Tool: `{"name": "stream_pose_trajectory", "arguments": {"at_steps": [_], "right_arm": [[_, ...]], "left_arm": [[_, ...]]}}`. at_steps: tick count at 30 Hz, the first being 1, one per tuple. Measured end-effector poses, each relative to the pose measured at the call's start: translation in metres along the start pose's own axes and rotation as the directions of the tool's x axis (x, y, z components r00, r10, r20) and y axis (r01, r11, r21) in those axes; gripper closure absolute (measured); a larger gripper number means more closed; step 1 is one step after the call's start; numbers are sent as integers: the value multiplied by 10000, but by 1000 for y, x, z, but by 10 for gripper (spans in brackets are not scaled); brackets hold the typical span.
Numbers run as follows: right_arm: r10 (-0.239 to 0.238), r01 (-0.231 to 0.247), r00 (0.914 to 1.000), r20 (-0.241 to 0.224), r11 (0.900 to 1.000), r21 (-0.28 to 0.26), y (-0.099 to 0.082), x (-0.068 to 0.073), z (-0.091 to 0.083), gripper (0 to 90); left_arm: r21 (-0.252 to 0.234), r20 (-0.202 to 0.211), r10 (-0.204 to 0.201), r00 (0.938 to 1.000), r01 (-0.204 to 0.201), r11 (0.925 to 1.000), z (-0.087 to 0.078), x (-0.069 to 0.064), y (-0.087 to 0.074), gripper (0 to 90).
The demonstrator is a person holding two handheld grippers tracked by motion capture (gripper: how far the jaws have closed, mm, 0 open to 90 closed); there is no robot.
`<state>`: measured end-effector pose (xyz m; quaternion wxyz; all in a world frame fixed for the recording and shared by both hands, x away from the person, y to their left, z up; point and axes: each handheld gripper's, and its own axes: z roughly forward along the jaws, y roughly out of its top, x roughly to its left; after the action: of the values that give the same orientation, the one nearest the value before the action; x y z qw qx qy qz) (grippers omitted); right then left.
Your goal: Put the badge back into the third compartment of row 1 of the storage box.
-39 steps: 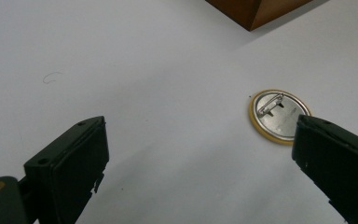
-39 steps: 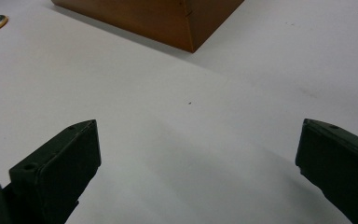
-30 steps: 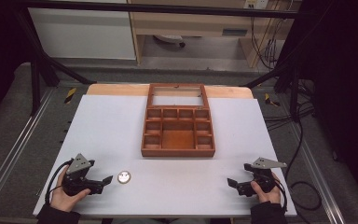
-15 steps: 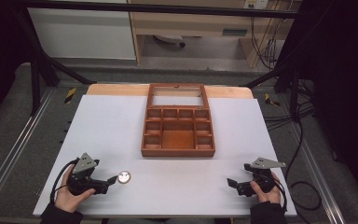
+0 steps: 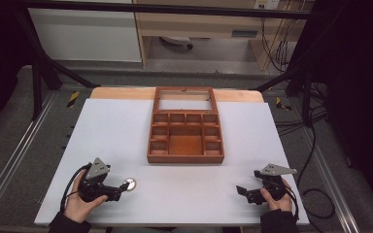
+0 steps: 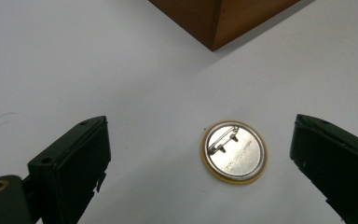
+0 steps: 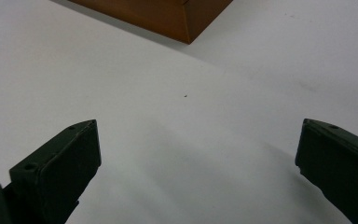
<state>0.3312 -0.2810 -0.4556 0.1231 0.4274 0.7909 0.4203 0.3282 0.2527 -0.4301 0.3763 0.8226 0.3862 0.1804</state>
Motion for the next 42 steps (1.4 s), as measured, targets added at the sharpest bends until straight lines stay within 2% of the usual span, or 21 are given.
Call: {"name": "stream_pose_trajectory", "arguments": {"at_steps": [9, 15, 20, 24, 34, 42], "right_arm": [[-13, 13, 10000, -5, 10000, -6, 0, 0, 0, 7], [-33, 33, 10000, -18, 10000, -1, 0, 0, 0, 7], [-10, 10, 10000, -15, 10000, 5, 0, 0, 0, 7], [-26, 26, 10000, -27, 10000, -21, 0, 0, 0, 7], [-34, 34, 10000, -23, 10000, -9, 0, 0, 0, 7], [-30, 29, 10000, -24, 10000, -15, 0, 0, 0, 7]], "left_arm": [[342, 19, 103, 9999, -104, 9994, 11, -11, 8, 54], [614, 39, 134, 9999, -137, 9980, 21, -19, 7, 74], [695, 22, 250, 9997, -251, 9973, 23, -21, 5, 123], [676, 88, 94, 9999, -100, 9977, 23, -20, 3, 184], [797, 173, 16, 9998, -30, 9968, 24, -19, -1, 270], [924, 218, 180, 9996, -200, 9955, 26, -21, -2, 326]]}}
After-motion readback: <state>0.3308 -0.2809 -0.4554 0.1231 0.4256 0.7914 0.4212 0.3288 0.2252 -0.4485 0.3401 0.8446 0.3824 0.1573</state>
